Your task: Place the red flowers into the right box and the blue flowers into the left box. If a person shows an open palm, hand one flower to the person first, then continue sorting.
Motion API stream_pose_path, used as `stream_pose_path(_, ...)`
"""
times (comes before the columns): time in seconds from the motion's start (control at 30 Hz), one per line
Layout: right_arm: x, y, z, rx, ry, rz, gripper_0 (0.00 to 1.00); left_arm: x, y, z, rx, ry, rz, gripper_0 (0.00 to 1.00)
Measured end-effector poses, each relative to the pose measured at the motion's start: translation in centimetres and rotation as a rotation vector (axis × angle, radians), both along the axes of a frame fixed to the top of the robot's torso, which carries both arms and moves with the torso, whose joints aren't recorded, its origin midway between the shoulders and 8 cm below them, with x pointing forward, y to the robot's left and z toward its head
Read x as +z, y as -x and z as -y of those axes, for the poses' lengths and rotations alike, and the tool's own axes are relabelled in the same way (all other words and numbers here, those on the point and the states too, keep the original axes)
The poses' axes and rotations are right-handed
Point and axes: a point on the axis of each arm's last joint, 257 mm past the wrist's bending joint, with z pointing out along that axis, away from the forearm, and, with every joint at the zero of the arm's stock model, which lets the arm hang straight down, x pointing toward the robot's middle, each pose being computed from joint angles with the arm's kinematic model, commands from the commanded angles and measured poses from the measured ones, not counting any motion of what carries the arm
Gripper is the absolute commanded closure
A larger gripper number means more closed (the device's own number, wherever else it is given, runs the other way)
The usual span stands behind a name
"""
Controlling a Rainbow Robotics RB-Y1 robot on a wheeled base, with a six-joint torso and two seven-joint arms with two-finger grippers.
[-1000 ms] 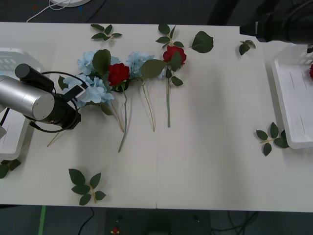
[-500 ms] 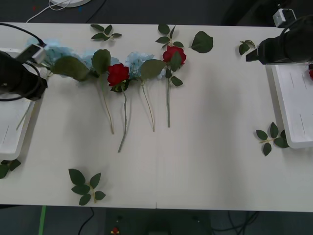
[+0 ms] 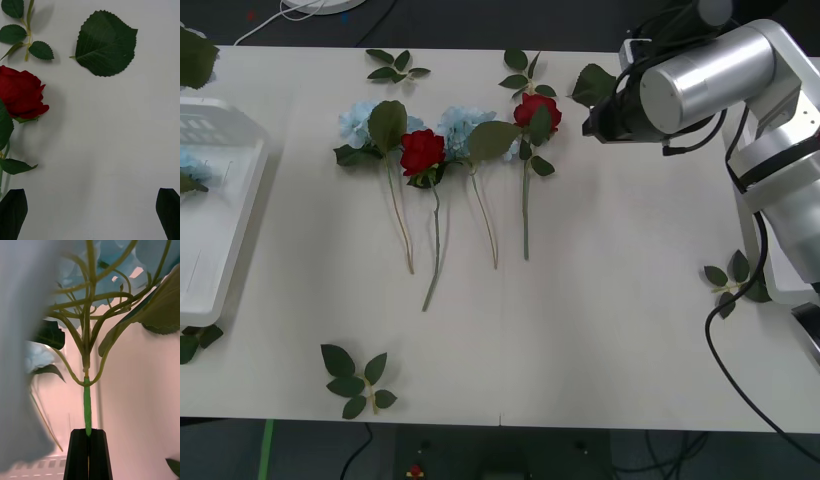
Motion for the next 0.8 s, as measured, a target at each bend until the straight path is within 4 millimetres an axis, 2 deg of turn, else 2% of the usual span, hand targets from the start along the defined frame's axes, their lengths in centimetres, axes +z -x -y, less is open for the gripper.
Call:
stream_pose_path(0.1,-1.2,-0.5,-1.7,-0.039,-0.004,-0.004,0.00,0.4,-2.1,-3.3,0.066,-0.004,0.095,1.00)
stream_pose_path(0.2,-2.5,-1.5,-3.4,-0.051,0.007,0.012,0.00,-0.7,-2.7,-6.3,0.068,-0.061,0.144,1.00)
stream_pose_path(0.33,-4.3,-2.0,-5.5,-0.031,0.037,0.017,0.00,-3.5,-2.1,-9.4,0.019,-0.179,0.140,1.00)
stream_pose_path(0.47,-5.8,-2.2,-7.6,-0.078,-0.001,0.011,0.00,-6.6,-0.5,-12.2,0.057,-0.188,0.108,1.00)
stream_pose_path(0.6,-7.2,-2.2,-9.4,-0.079,0.000,0.013,0.00,-8.4,0.4,-14.3,0.106,-0.173,0.107,1.00)
stream_pose_path(0.7,-8.3,-2.1,-10.8,-0.066,0.011,0.013,0.00,-9.2,0.8,-14.9,0.119,-0.167,0.100,1.00)
stream_pose_path(0.8,-9.3,-2.0,-11.9,-0.101,-0.022,0.013,0.00,-9.2,0.7,-15.3,0.129,-0.172,0.119,1.00)
